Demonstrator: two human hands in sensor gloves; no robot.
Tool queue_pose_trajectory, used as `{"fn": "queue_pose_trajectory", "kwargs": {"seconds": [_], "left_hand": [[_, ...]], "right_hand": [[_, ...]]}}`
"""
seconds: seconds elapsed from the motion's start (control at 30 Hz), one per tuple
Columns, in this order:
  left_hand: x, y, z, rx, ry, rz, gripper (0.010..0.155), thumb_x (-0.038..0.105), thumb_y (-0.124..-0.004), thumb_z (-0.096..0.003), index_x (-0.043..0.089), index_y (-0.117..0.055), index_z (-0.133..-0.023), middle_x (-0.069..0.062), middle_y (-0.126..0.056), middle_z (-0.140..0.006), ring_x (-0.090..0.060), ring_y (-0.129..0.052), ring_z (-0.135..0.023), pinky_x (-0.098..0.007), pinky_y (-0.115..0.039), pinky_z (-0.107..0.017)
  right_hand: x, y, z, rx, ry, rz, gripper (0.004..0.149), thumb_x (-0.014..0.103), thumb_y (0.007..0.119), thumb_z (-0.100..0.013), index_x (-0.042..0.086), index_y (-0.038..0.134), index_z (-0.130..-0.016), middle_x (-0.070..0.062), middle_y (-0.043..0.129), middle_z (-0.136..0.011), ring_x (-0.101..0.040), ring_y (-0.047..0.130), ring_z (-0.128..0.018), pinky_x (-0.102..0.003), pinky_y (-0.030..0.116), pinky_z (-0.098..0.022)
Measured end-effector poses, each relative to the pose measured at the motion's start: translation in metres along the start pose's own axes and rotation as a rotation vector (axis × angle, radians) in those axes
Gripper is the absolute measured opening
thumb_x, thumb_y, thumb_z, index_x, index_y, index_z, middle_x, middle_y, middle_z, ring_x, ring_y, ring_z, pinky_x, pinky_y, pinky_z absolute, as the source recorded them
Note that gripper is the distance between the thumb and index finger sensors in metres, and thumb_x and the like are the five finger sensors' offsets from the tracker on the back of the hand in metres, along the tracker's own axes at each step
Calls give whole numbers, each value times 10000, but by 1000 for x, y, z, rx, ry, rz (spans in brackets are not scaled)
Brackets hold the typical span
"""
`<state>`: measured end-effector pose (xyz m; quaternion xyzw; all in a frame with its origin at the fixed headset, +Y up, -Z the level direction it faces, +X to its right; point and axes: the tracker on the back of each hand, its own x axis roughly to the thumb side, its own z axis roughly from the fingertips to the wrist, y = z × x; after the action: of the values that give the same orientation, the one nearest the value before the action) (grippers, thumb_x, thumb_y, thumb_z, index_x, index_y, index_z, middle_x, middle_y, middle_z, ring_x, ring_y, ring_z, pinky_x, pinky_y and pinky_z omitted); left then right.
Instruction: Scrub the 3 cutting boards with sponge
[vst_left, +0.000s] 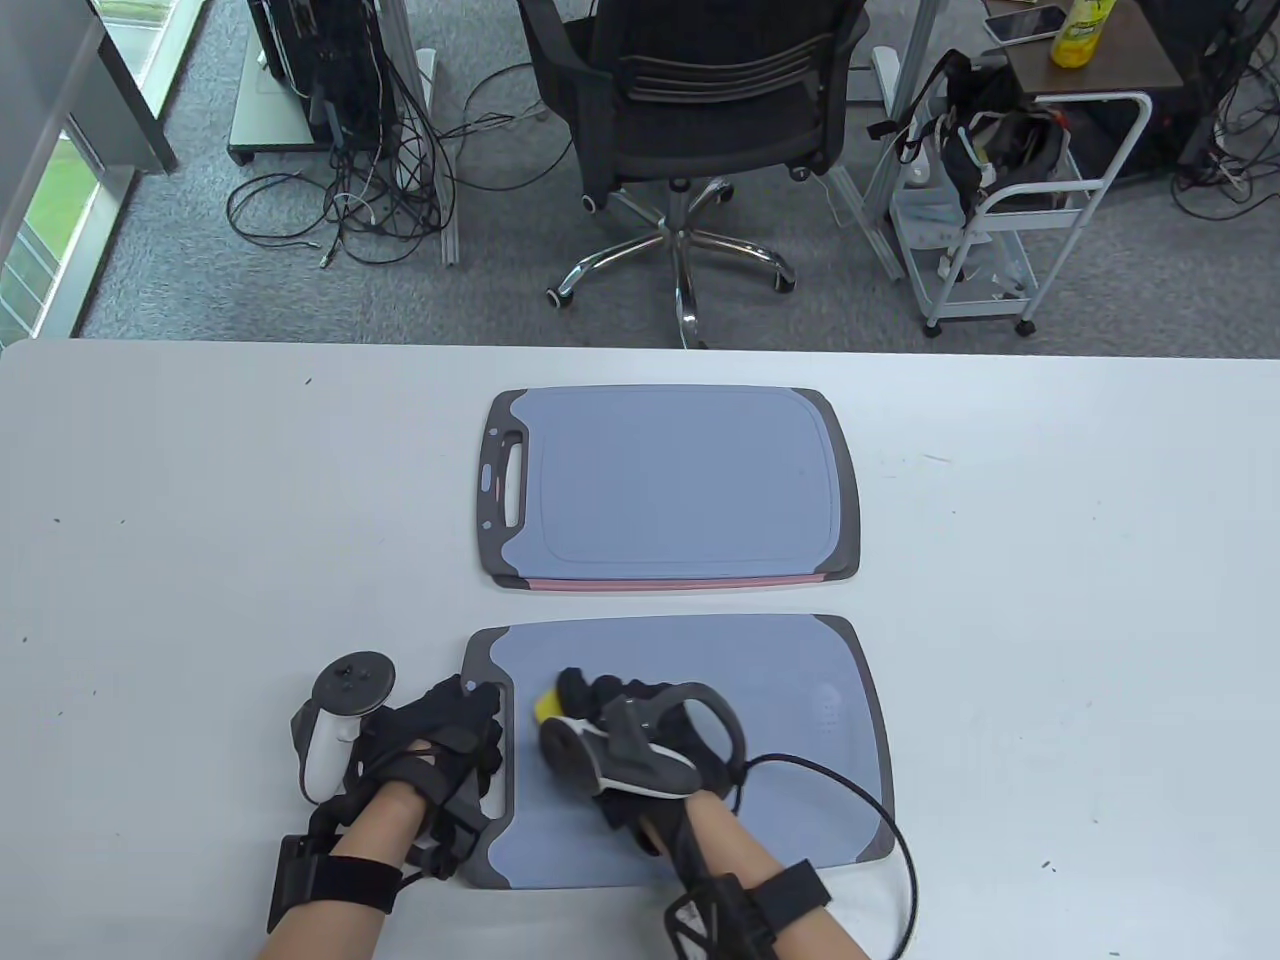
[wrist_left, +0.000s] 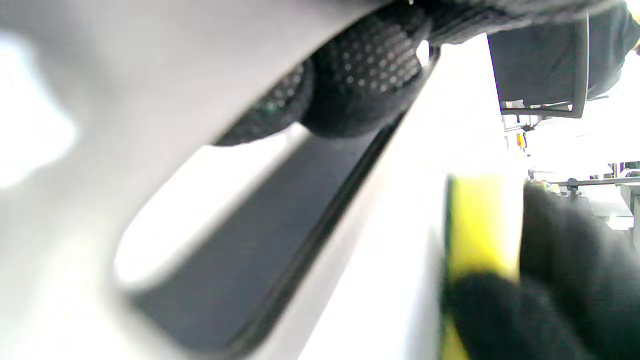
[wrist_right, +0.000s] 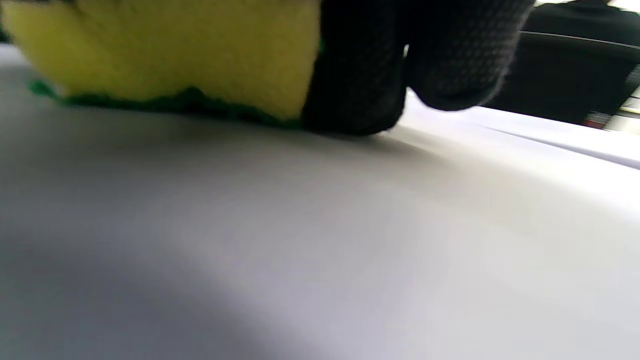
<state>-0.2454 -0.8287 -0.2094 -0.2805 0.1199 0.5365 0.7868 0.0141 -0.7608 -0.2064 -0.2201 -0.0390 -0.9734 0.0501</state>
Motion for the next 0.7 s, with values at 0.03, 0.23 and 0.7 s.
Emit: {"fn": "queue_pose_trajectory", "kwargs": {"seconds": [0.03, 0.23, 0.7], "left_hand": [[0, 0, 0, 3, 0, -4, 514, 542, -693, -586, 164, -686, -933, 68, -946, -648, -10, -1069, -373, -257, -1003, -274], [0, 0, -1, 11, 5, -14, 515, 552, -690, -586, 168, -693, -928, 79, -950, -641, 1, -1070, -364, -248, -1007, -265], [-1, -1, 0, 3, 1, -5, 518, 548, -695, -584, 166, -689, -934, 71, -947, -650, -10, -1071, -372, -254, -1002, -272]], "right_hand": [[-29, 5, 11, -2, 71, -19, 698, 566, 671, -449, 181, 588, -1025, -71, 800, -770, -185, 900, -523, -448, 779, -489], [-171, 33, 78, 90, 550, -94, 695, 537, 702, -459, 138, 606, -1020, -111, 802, -763, -223, 900, -523, -477, 764, -487], [73, -11, -7, -7, -194, -68, 711, 562, 684, -454, 135, 598, -1016, -93, 808, -744, -178, 901, -498, -443, 784, -485]]}}
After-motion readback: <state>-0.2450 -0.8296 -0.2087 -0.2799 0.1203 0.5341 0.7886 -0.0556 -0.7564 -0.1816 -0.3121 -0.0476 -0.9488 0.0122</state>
